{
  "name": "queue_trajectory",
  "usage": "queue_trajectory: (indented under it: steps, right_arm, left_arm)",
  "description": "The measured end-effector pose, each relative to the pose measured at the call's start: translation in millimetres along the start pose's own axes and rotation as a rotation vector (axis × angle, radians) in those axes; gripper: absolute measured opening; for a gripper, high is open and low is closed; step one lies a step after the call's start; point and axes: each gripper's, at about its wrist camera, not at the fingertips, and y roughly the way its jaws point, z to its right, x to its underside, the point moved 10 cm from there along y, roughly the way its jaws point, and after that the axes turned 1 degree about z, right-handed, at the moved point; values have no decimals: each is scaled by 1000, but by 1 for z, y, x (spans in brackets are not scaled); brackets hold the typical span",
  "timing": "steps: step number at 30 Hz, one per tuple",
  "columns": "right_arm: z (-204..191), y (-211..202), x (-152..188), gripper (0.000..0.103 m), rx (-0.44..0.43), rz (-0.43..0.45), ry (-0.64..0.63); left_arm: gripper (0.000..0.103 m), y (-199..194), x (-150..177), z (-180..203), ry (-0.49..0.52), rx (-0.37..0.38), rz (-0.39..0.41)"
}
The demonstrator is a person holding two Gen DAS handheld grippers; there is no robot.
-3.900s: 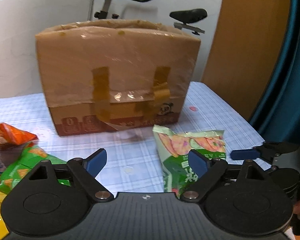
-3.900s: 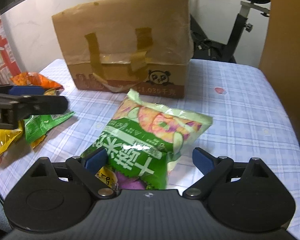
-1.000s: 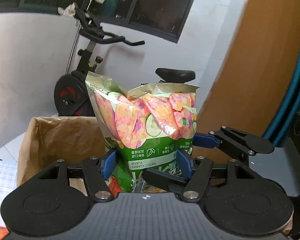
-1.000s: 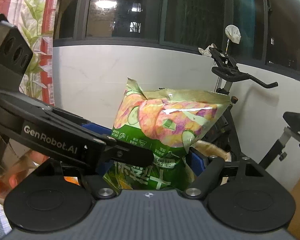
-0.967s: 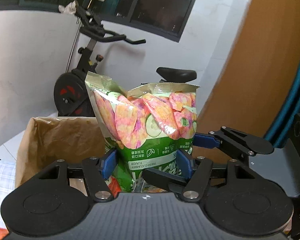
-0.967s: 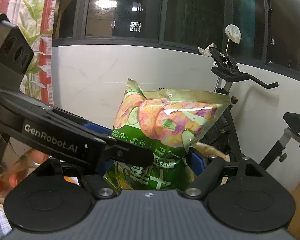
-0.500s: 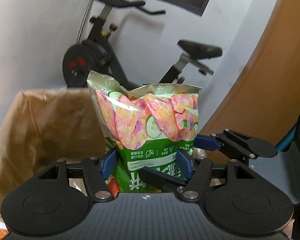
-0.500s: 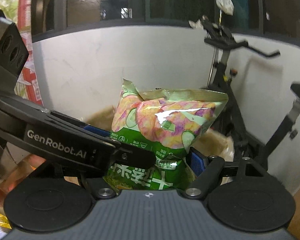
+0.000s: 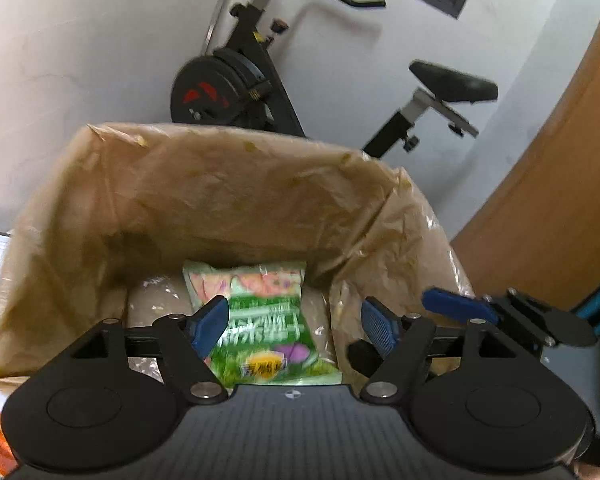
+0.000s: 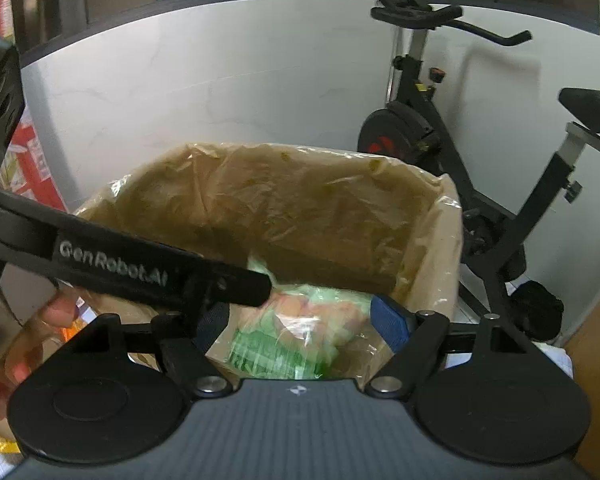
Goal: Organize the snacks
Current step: 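Open the right tool to drop the green bag into the box, then grasp the green corn-chip bag with the right tool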
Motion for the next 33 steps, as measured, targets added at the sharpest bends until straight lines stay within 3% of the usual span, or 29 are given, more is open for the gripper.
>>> queue_trajectory:
  steps: [3, 10, 20, 26, 33]
  right_arm:
    - [-5, -13, -3, 80, 40, 20, 1]
    - [-33, -64, -10, 81, 61, 165, 0]
    - [-102, -102, 9, 81, -7, 284, -31]
    - [-141, -97, 23, 81, -57, 307, -46]
    - [-187, -69, 40, 81, -128, 266, -96]
  left_arm:
    - [75, -25, -4, -5, -10, -21, 58]
    - [75, -107, -6, -16, 28, -74, 196]
    - [76, -206, 47, -70, 90, -245, 277]
    - [76, -246, 93, -135, -48, -352, 290]
    - [76, -274, 130, -197, -119, -487, 304]
